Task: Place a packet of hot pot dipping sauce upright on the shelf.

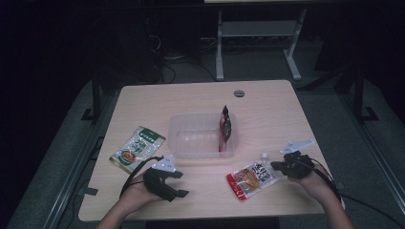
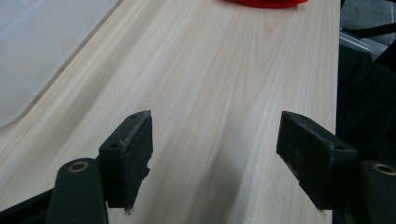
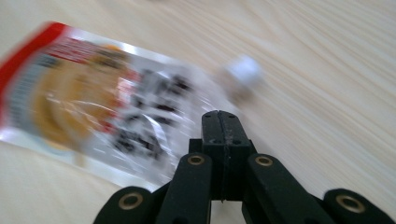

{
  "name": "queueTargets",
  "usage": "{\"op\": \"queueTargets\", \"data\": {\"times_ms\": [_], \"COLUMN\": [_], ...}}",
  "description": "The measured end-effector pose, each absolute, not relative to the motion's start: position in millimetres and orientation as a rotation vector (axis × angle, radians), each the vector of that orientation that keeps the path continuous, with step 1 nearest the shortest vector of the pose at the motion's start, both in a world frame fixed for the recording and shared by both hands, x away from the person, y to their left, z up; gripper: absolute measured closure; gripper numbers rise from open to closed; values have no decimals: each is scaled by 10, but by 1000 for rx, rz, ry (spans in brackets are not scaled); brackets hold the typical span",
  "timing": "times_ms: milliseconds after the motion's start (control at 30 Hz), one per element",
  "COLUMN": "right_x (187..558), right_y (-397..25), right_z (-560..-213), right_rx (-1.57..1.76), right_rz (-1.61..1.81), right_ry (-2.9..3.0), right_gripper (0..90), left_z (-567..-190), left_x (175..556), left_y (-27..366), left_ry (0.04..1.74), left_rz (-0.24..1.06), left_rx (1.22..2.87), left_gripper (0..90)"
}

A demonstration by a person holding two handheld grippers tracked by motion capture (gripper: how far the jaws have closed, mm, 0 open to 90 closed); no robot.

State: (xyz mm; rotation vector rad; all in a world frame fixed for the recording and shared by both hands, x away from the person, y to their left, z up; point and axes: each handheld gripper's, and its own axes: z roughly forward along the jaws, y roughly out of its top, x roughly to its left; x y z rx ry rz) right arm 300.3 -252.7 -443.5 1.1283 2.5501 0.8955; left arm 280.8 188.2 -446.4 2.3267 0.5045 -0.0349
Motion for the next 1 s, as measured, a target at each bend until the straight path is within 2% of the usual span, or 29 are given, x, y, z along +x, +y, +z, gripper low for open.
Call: {"op": "queueTargets", "data": {"times_ms": [200,500,1000], "right_x": [3084,3074,2972], "right_y": [-2730,-2694,-2212], "right_z": [-4544,-4560,-4543], "right_rx": [1243,1236,1055], "right_rz": [930,944,1021], "right_ry": [2548,2606,2784], "right_gripper": [900,900,900], "left_z": [-4462,-4463,-4467], "left_x": [2805,2804,2806], "left_y": [1882,1878,1874], "left_ry": [506,502,498], "left_rz": [-34,-34,-34], "left_rx": [2326,2329,2331], "left_gripper": [268,268,268]}}
